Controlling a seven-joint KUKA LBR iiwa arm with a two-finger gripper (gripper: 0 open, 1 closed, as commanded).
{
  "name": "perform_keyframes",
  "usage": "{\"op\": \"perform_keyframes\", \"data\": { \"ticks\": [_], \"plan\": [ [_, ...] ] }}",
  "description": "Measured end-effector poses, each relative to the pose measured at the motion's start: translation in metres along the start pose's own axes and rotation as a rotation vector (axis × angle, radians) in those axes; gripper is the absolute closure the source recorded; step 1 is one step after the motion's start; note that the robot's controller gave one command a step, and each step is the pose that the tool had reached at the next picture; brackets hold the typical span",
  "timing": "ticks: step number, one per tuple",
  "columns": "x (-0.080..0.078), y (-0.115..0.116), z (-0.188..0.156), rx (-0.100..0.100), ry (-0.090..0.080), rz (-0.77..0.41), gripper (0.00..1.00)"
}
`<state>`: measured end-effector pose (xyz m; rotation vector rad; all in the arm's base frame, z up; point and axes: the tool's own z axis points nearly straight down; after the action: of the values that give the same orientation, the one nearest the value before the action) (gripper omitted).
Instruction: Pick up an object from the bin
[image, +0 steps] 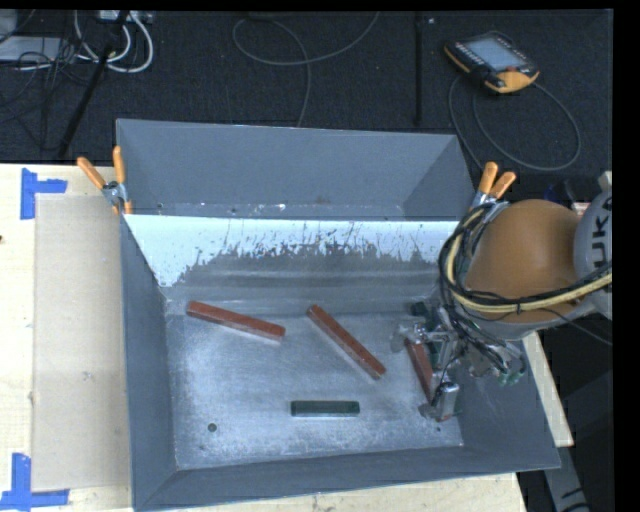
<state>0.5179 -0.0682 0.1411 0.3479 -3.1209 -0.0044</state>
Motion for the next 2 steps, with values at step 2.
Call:
{"op": "perform_keyframes", "data": {
  "ticks": [2],
  "plan": [
    [-0.01, 0.067, 0.038, 0.001, 0.001, -0.037, 0.0]
  ]
}}
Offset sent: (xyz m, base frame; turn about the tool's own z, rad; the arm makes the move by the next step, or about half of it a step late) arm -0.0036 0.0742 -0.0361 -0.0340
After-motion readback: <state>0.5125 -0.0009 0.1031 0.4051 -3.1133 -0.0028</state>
